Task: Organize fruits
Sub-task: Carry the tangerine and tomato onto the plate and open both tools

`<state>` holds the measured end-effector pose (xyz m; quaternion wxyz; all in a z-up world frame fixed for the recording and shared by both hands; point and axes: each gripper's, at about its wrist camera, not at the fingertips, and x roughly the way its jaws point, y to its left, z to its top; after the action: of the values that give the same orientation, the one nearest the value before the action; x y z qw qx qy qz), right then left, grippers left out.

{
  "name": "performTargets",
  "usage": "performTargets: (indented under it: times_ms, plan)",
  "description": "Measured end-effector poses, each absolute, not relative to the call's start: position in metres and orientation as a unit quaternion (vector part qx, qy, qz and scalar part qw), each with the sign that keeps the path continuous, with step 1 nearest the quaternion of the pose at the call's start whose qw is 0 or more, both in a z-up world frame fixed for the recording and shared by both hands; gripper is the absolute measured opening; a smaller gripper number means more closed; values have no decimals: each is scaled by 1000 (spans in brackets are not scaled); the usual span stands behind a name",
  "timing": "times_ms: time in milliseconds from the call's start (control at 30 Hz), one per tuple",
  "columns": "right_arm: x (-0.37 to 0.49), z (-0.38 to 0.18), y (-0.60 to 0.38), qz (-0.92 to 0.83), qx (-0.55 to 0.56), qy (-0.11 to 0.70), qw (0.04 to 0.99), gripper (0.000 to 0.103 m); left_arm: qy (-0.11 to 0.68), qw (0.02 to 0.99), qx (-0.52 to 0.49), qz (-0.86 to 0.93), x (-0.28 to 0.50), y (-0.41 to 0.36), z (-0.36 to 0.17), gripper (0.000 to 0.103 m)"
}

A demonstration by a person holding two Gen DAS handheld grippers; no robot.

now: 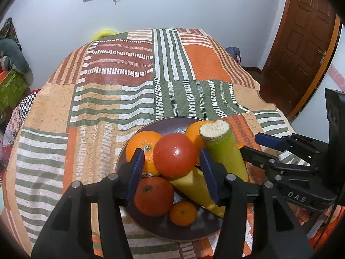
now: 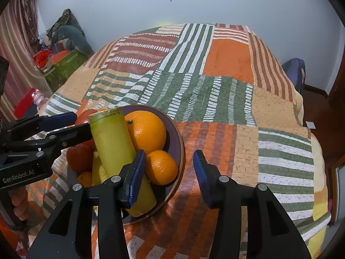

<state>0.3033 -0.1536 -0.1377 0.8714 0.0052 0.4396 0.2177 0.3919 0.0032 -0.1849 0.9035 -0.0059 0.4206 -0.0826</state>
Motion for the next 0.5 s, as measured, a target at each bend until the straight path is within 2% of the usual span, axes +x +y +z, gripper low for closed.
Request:
performTargets:
  times_ms: [500]
  plan:
    - [234,-82,-157,219,1,399,890,45,380,921,-5,-83,313,9,-129,53]
